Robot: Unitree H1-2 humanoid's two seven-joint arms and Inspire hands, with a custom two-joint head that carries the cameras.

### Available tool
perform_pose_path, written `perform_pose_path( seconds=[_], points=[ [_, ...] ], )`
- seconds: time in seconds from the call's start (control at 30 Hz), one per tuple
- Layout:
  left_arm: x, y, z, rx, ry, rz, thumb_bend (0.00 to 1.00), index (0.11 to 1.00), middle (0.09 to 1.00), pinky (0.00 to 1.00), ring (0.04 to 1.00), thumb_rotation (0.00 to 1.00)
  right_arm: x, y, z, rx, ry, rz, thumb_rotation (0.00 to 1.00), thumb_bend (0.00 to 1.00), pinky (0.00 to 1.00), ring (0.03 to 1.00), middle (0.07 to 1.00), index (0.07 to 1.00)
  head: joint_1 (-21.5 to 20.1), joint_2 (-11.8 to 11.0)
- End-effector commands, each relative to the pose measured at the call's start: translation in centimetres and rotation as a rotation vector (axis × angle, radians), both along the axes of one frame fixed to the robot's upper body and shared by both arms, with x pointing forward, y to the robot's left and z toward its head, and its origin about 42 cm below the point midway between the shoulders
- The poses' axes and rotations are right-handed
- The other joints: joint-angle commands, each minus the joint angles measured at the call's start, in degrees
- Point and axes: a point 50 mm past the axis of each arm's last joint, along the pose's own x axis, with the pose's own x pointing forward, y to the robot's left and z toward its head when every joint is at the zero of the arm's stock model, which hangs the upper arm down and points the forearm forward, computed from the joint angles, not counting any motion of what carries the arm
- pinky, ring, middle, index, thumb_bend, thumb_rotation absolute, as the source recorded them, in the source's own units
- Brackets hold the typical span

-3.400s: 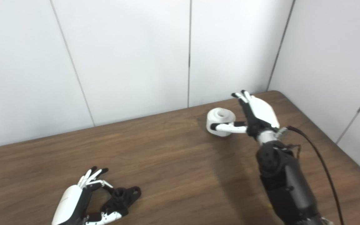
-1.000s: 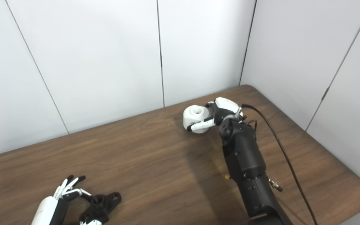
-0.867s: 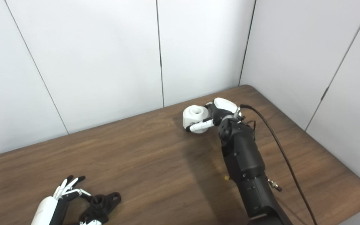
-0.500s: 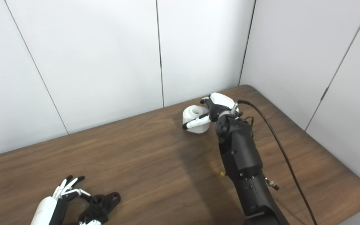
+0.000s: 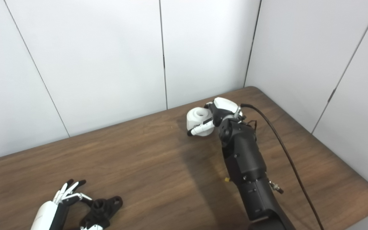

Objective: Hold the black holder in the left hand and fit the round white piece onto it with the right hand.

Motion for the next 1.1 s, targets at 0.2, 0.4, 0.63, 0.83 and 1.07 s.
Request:
perform_pose_path(
  seconds=[0.2,0.4,0.63,0.83,1.07],
  points=[
    [-1.4,0.4,-1.0,-0.011,0.010,0.007,0.52,0.480,0.898,1.00,1.000,0.04,1.5,0.1,3.0,-0.040,-0.082,-0.024,0.47,1.00,1.00,1.000,1.000,0.877,0.26,-0.05],
    [-1.5,0.3,-1.0,-0.016,0.012,0.005,0.52,0.480,0.900,1.00,1.000,0.04,2.1,-0.4,2.8,-0.039,-0.064,-0.032,0.46,1.00,1.00,1.000,1.000,0.878,0.27,-0.13],
    [-1.6,0.2,-1.2,-0.022,0.016,0.008,0.52,0.481,0.901,1.00,1.000,0.04,2.6,-0.9,3.0,-0.044,-0.055,-0.039,0.43,1.00,1.00,1.000,1.000,0.827,0.39,-0.11],
    [-1.8,0.1,-1.3,-0.022,0.017,0.011,0.52,0.481,0.901,1.00,1.000,0.04,2.6,-0.9,3.0,-0.047,-0.047,-0.037,0.44,1.00,1.00,1.000,1.000,0.820,0.47,0.03],
    [-1.9,0.1,-1.3,-0.022,0.017,0.013,0.52,0.480,0.899,1.00,1.000,0.04,2.8,-0.8,2.9,-0.050,-0.051,-0.031,0.44,1.00,1.00,1.000,1.000,0.795,0.44,0.20]
  ],
)
